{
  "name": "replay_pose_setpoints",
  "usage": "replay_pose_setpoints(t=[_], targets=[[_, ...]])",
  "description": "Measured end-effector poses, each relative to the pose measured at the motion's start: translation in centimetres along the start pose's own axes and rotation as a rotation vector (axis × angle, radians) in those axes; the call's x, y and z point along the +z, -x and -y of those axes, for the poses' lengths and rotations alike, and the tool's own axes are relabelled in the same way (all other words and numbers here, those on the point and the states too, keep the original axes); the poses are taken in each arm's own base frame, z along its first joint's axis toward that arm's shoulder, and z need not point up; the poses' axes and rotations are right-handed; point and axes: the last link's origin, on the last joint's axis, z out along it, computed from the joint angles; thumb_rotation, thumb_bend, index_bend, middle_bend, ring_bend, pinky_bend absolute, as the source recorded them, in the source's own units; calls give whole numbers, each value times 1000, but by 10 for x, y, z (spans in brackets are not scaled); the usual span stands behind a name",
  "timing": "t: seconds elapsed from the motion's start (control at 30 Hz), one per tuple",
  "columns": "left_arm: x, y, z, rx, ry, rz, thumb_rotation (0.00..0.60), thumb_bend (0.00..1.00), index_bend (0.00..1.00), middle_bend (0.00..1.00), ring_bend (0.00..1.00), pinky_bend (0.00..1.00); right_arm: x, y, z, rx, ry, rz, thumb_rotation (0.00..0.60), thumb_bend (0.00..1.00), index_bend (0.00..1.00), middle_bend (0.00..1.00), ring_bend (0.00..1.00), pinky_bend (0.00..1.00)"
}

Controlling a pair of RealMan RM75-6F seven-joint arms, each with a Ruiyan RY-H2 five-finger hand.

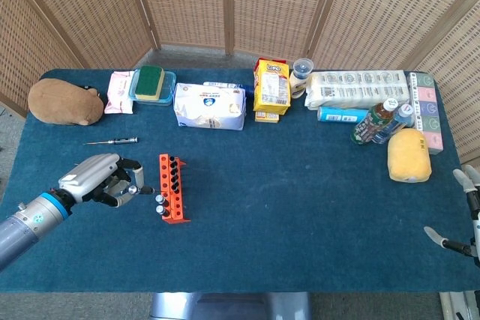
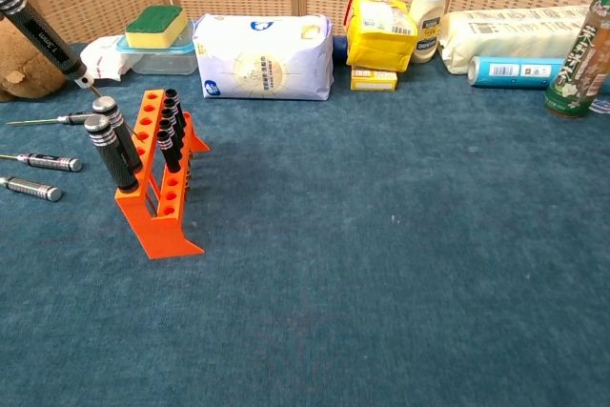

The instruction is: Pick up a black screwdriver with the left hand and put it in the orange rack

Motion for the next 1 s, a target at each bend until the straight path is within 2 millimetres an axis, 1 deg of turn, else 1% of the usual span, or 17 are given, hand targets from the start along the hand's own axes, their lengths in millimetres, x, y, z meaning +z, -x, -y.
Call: replay_pose_setpoints(t=[0.33, 0.63, 1.0], targets=[[2, 4, 0, -8, -5, 16, 600, 399, 569, 903, 785, 863, 0, -2, 0, 4, 2, -6, 600, 0, 44, 4, 3, 0], [3, 7, -3, 22, -3, 23, 600, 399, 569, 904, 785, 863, -1, -2, 0, 3, 1, -6, 600, 0, 45, 4, 2, 0], [5, 7, 1, 28, -27, 18, 600, 399, 569, 904, 785, 863, -1, -2, -1, 3, 1, -2, 600, 0, 44, 4, 2, 0]])
